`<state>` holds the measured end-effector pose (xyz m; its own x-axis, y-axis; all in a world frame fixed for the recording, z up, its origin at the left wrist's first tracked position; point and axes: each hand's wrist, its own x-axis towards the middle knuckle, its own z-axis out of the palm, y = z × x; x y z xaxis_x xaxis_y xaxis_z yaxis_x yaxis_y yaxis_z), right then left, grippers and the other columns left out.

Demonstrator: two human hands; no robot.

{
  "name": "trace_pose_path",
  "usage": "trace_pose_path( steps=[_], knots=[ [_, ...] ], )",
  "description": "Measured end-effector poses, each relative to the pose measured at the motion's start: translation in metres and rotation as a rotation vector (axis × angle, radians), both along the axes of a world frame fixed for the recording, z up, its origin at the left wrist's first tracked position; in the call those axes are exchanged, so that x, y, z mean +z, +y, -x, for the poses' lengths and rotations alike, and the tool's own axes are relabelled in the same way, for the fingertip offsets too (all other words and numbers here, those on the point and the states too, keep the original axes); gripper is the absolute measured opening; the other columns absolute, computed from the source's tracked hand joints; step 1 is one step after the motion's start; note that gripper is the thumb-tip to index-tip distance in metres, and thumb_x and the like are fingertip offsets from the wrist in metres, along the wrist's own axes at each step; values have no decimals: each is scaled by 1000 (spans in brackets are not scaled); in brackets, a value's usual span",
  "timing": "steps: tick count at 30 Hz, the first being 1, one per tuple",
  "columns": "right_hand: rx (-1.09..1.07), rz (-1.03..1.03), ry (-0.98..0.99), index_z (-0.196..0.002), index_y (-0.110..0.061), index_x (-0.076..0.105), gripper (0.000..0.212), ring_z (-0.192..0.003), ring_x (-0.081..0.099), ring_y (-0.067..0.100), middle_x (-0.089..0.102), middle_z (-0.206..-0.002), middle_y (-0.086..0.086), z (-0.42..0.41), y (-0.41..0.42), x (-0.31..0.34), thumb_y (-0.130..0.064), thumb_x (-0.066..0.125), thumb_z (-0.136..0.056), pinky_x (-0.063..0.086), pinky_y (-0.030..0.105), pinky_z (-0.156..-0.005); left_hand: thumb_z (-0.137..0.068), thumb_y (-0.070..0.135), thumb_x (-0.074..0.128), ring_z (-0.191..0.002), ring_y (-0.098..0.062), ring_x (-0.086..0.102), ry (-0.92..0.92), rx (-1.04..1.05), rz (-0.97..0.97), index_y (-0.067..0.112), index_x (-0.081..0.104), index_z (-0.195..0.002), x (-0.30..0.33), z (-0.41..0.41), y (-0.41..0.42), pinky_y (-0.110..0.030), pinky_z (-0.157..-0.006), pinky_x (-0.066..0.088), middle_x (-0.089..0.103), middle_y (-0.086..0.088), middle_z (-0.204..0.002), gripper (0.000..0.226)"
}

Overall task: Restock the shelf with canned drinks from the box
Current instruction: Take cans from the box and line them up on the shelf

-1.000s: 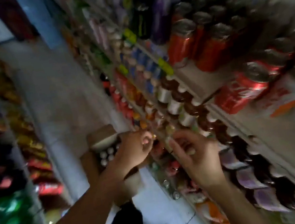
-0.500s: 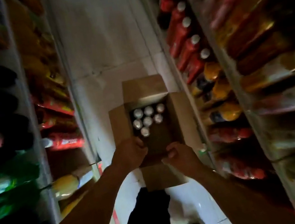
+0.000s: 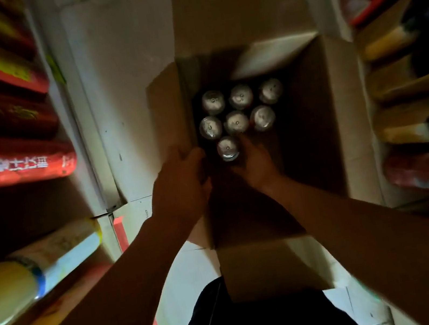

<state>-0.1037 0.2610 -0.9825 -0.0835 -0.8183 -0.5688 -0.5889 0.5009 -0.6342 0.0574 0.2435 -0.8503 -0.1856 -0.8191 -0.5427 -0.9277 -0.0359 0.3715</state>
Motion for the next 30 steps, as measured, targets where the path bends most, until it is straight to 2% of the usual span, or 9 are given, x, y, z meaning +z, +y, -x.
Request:
trace_pose_path(
  steps=[4, 9, 15, 18, 21, 24, 26, 28, 30],
  knots=[
    [16, 7, 79, -150, -17, 33, 68, -134, 43, 31, 45, -143, 14, -12, -17, -25, -18, 66, -91, 30, 14, -104, -88, 28, 62, -77, -30, 59, 30, 52, 3, 28, 43, -128, -17, 2, 8, -35, -71, 52, 33, 2, -101, 44],
    [9, -37, 153, -153, -32, 9, 90, -125, 51, 38, 43, -145, 18, -25, -13, -48, -29, 68, -86, 45, 47, -102, -86, 26, 63, -68, -25, 56, 67, 89, 95, 33, 39, -122, -35, 2, 12, -36, -66, 54, 35, 4, -99, 44],
    [-61, -3, 179, -152, -23, 18, 89, -115, 60, 37, 61, -126, 15, -25, -7, -35, -21, 73, -82, 49, 41, -92, -88, 33, 62, -75, -30, 59, 44, 62, 82, 31, 41, -130, -36, -1, 13, -34, -68, 50, 39, -1, -106, 47],
    [-127, 25, 179, -144, -21, 36, 83, -109, 63, 35, 67, -118, 12, -11, 2, 10, -35, 80, -75, 50, 38, -88, -89, 34, 62, -86, -36, 61, 16, 31, 10, 29, 43, -134, -20, -1, 11, -31, -72, 43, 42, -8, -113, 49],
    [-187, 74, 195, -104, -28, 65, 55, -92, 69, 19, 73, -97, -4, 9, 14, 77, -58, 78, -60, 54, 31, -78, -84, 37, 67, -106, -36, 59, 47, 97, -76, 27, 45, -137, 8, 3, 10, -34, -85, 43, 47, -11, -124, 59],
    [-268, 89, 128, -86, -30, 71, 47, -72, 67, 2, 71, -77, -13, 28, 24, 148, -60, 78, -50, 55, 26, -66, -64, 53, 69, -127, -25, 47, 269, 76, -116, 20, 40, -143, 42, 19, 14, -30, -101, 37, 48, -8, -137, 91],
    [-292, 119, 98, -84, -25, 72, 46, -69, 65, 1, 70, -73, -13, 39, 24, 204, -54, 80, -49, 50, 21, -63, -56, 56, 75, -135, -22, 39, 374, 16, -113, 18, 33, -147, 77, 36, 11, -32, -110, 33, 40, -8, -146, 108],
    [-305, 145, 74, -83, -26, 70, 43, -68, 64, 0, 70, -73, -13, 53, 22, 272, -49, 84, -49, 49, 18, -64, -52, 54, 85, -136, -20, 41, 469, -51, -106, 21, 32, -147, 123, 55, 2, -40, -114, 35, 39, -3, -149, 114],
    [-314, 190, 49, -79, -30, 67, 40, -66, 63, -5, 68, -70, -16, 63, 16, 344, -46, 88, -49, 46, 10, -59, -50, 53, 89, -128, -16, 51, 580, -44, -125, 30, 38, -140, 173, 72, -11, -46, -106, 44, 50, 5, -140, 106]
  ],
)
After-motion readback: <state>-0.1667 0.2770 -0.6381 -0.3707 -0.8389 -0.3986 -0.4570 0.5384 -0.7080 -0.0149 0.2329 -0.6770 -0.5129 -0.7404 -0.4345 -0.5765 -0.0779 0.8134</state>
